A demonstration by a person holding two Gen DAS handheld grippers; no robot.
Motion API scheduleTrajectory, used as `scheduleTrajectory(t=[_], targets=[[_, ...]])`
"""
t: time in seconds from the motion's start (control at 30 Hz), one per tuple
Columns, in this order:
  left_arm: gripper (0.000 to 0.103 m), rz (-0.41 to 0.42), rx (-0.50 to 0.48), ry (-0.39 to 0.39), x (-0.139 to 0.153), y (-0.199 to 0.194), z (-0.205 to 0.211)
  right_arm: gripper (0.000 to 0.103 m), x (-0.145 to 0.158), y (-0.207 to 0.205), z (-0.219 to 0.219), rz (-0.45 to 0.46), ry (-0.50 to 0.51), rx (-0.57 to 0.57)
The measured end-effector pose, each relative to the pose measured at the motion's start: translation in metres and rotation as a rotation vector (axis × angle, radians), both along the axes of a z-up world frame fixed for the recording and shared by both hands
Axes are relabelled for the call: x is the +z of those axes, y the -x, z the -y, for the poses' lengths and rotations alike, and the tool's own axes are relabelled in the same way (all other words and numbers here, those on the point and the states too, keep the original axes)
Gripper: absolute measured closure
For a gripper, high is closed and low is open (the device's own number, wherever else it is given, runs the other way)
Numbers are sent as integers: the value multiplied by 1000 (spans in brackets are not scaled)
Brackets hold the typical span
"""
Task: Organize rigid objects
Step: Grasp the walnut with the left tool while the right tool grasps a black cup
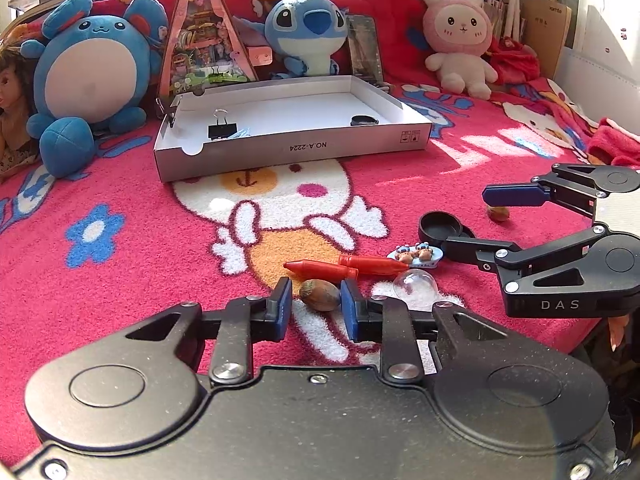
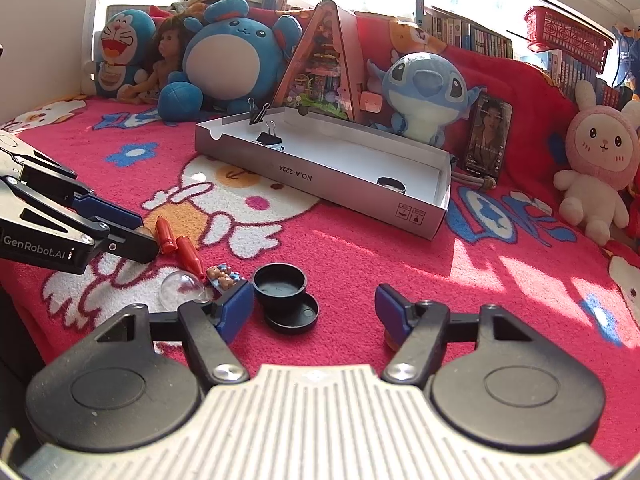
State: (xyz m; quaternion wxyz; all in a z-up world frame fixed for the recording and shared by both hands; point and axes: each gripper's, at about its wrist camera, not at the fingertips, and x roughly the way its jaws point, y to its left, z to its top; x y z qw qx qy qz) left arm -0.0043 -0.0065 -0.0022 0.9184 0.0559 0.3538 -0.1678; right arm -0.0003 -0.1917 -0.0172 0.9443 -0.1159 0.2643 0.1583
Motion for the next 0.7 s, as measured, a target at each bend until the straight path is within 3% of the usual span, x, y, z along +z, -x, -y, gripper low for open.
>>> scheduleTrajectory(t=[0.7], targets=[[79,11,5,-20,-2,1,-1,35,-3,-16,-6,-49,-76,-7]])
